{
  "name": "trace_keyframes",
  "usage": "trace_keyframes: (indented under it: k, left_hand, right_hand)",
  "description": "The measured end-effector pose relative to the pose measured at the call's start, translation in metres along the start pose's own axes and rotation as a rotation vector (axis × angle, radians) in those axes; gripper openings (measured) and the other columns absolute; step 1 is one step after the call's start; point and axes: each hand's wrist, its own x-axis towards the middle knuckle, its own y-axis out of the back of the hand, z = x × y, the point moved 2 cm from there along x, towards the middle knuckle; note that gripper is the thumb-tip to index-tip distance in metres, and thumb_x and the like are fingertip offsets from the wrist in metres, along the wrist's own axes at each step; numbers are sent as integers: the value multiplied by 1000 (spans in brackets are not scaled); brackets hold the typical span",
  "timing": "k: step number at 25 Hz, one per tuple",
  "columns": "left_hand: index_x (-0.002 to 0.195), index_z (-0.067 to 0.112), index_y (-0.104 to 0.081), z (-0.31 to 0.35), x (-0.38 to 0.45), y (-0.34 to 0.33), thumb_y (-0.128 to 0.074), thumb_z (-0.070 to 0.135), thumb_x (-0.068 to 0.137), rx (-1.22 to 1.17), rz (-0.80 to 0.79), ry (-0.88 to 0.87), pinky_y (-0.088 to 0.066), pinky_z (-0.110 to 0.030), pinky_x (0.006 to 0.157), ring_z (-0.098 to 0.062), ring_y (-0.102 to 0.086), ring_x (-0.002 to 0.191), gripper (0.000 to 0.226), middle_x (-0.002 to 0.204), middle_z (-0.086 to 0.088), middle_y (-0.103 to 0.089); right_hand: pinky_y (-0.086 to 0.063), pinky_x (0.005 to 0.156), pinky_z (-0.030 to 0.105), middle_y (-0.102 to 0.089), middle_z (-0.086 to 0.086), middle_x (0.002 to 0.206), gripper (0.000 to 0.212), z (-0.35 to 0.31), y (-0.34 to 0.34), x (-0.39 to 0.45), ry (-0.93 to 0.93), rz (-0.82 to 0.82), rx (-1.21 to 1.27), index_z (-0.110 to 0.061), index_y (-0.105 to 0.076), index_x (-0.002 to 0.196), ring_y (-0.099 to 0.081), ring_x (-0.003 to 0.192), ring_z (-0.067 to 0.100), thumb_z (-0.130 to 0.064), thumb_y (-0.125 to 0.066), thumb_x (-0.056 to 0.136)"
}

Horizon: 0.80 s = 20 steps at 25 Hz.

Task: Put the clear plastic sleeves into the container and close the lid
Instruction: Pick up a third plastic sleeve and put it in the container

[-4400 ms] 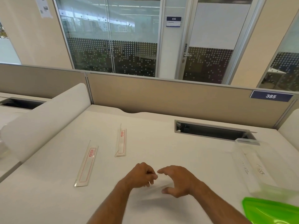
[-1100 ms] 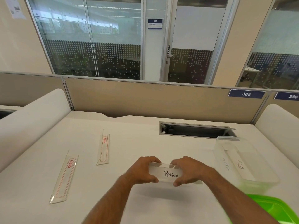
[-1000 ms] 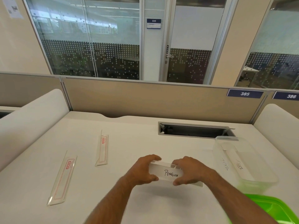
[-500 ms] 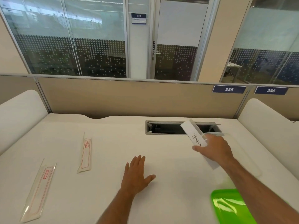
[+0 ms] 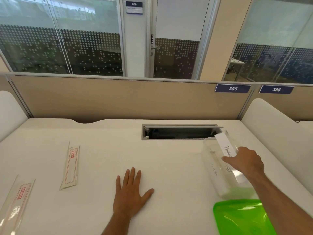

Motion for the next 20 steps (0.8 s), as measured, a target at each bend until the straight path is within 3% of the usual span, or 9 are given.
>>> trace_keyframes:
  k: [7,12,20]
  left_hand:
    - [158,31,-8,1,5,0,1,92,73,28,5,18,14,-50,120,-17,8,154,106,167,3,1]
    - [158,30,-7,2,4,2,-1,92,73,13,5,18,16,-49,119,-16,10,153,105,167,3,3]
    - [158,31,-2,4,2,9,-7,90,76,11,-11,25,18,-49,118,-16,15,152,101,167,4,8]
  right_hand:
    - [-43,61,31,-64,9,102,73,0,-33,-3,2,-141,33,-13,-58,110,-61,86,30,-59,-81,58]
    - [-45,62,31,-54,3,81,72,-3,-46,-4,-11,-201,35,-15,-59,97,-55,76,29,-62,-82,49]
    - [-49,72,34,-62,12,103,68,-9,-60,-5,8,-247,-47,-11,-59,104,-61,94,34,-57,-82,60]
